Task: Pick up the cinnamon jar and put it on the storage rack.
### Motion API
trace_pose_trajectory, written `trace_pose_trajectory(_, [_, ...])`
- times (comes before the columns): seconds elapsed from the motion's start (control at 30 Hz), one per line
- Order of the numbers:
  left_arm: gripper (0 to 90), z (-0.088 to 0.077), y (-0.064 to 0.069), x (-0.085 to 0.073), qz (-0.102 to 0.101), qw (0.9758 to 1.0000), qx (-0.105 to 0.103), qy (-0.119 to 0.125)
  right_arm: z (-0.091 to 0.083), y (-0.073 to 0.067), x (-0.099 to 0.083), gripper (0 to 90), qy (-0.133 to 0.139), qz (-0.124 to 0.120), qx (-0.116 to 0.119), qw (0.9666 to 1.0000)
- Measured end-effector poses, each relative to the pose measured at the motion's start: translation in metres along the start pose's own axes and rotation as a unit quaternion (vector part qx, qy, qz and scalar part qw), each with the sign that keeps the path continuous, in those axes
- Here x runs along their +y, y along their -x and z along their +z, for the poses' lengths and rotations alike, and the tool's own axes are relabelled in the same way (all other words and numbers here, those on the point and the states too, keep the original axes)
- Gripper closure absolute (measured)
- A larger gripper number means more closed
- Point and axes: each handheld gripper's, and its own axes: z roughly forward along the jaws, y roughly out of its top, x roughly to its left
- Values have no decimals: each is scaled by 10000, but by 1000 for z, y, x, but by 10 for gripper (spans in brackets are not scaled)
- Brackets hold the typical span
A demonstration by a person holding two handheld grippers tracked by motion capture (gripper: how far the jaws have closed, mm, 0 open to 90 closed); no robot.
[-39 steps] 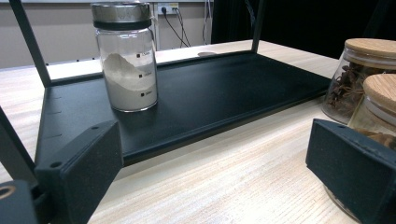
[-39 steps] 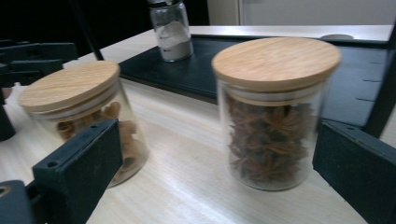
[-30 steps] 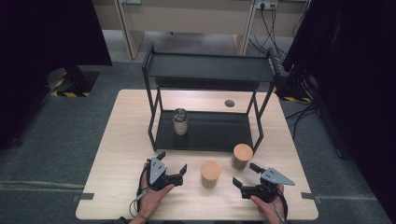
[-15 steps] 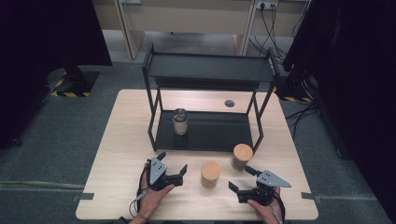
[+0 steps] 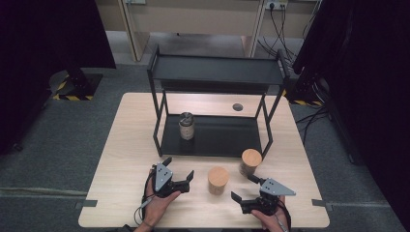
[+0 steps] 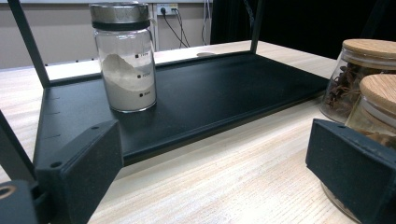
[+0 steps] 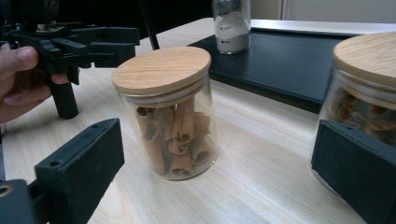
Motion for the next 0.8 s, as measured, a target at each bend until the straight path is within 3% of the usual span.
trace_pose_trajectory(0.8, [37, 0, -1, 0, -48, 10000, -11, -5, 15, -8, 4, 34, -78, -198, 171, 9996])
